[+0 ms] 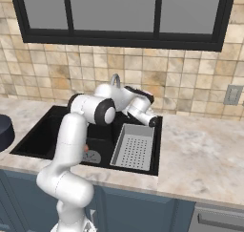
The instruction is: Dump the mushroom from the pot into the sink. Then turn on the water and wash the mushroom. Then turn off the water and put the mushroom back in the pot.
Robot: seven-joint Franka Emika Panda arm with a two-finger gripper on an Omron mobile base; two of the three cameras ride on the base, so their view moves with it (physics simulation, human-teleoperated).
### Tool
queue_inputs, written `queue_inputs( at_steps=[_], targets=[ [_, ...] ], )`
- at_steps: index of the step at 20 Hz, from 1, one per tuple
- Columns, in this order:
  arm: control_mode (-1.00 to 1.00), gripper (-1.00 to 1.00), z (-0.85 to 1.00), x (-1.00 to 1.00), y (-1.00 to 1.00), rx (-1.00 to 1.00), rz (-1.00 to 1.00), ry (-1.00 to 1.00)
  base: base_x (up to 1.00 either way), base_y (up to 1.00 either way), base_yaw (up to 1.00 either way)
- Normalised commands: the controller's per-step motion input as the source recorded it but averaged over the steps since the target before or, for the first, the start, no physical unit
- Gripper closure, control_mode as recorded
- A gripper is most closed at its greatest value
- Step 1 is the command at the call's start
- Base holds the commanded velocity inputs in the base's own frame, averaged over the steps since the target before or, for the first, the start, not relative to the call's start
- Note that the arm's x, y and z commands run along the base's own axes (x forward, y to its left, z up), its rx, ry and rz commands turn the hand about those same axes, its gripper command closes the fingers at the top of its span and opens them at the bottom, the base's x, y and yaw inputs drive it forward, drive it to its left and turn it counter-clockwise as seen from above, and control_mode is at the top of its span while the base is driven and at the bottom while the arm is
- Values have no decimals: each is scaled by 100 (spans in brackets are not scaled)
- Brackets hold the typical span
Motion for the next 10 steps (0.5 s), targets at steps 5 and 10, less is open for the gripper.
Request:
queue_inputs(
  at_steps=[5,10],
  targets=[
    [-100,-100,-4,3,0,0,-17,0,0,0,0],
    [-100,-100,-2,3,-27,0,-4,-4,0,0,0]
  ],
)
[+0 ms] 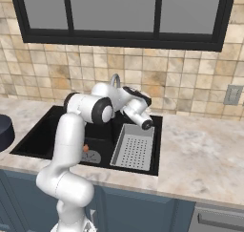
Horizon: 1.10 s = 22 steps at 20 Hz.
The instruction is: Dump the mushroom from the pot into the sink. Then turn on the water and wash the mushroom. Then turn off the water and put the mushroom back in the pot.
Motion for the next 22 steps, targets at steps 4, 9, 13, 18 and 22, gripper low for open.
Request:
queue_inputs(
  at_steps=[4,9,13,18,22],
  targets=[
    [-100,-100,0,0,-52,1,0,-5,0,0,0],
    [-100,-100,0,4,-50,4,0,-3,0,0,0],
    [-100,-100,4,9,-59,20,0,1,0,0,0],
    [-100,-100,32,23,-62,36,0,18,0,0,0],
    [-100,-100,26,30,-59,33,0,16,0,0,0]
  ],
)
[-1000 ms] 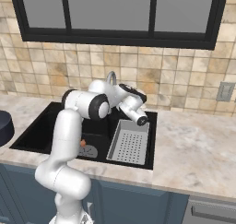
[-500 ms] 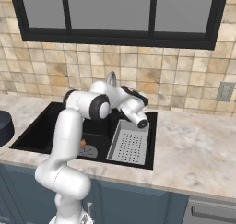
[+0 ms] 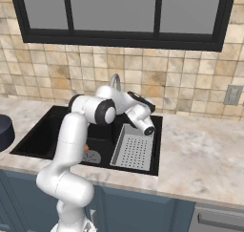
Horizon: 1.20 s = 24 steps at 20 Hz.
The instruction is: Dump the mushroom from the pot into the sink. Then turn on the water and wash the mushroom. Then turn off the water and put the mushroom back in the pot.
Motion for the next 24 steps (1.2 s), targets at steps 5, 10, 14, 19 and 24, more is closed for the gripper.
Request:
queue_inputs(
  at_steps=[5,10,14,19,24],
  targets=[
    [-100,-100,8,27,-49,25,0,7,0,0,0],
    [-100,-100,0,24,-33,13,0,1,0,0,0],
    [-100,-100,0,10,-16,2,0,0,0,0,0],
    [-100,-100,26,-22,-2,0,1,-9,0,0,0],
    [-100,-100,78,-71,18,-11,4,-37,0,0,0]
  ],
)
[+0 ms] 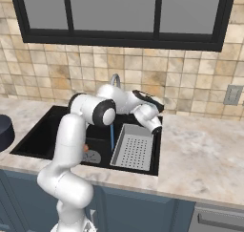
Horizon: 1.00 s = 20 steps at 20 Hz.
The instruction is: Dump the mushroom from the pot into the sink. Then turn on the water and wash the mushroom. Then turn off the water and put the mushroom back in the pot.
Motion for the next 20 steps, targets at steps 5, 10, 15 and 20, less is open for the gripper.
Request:
queue_inputs(
  at_steps=[5,10,15,20],
  targets=[
    [-100,-100,36,-48,17,-22,6,-35,0,0,0],
    [-100,-100,0,1,-5,-28,22,-16,0,0,0],
    [-100,-100,0,14,-28,-15,31,-1,0,0,0],
    [-100,-100,-2,2,-28,-19,37,1,0,0,0]
  ],
)
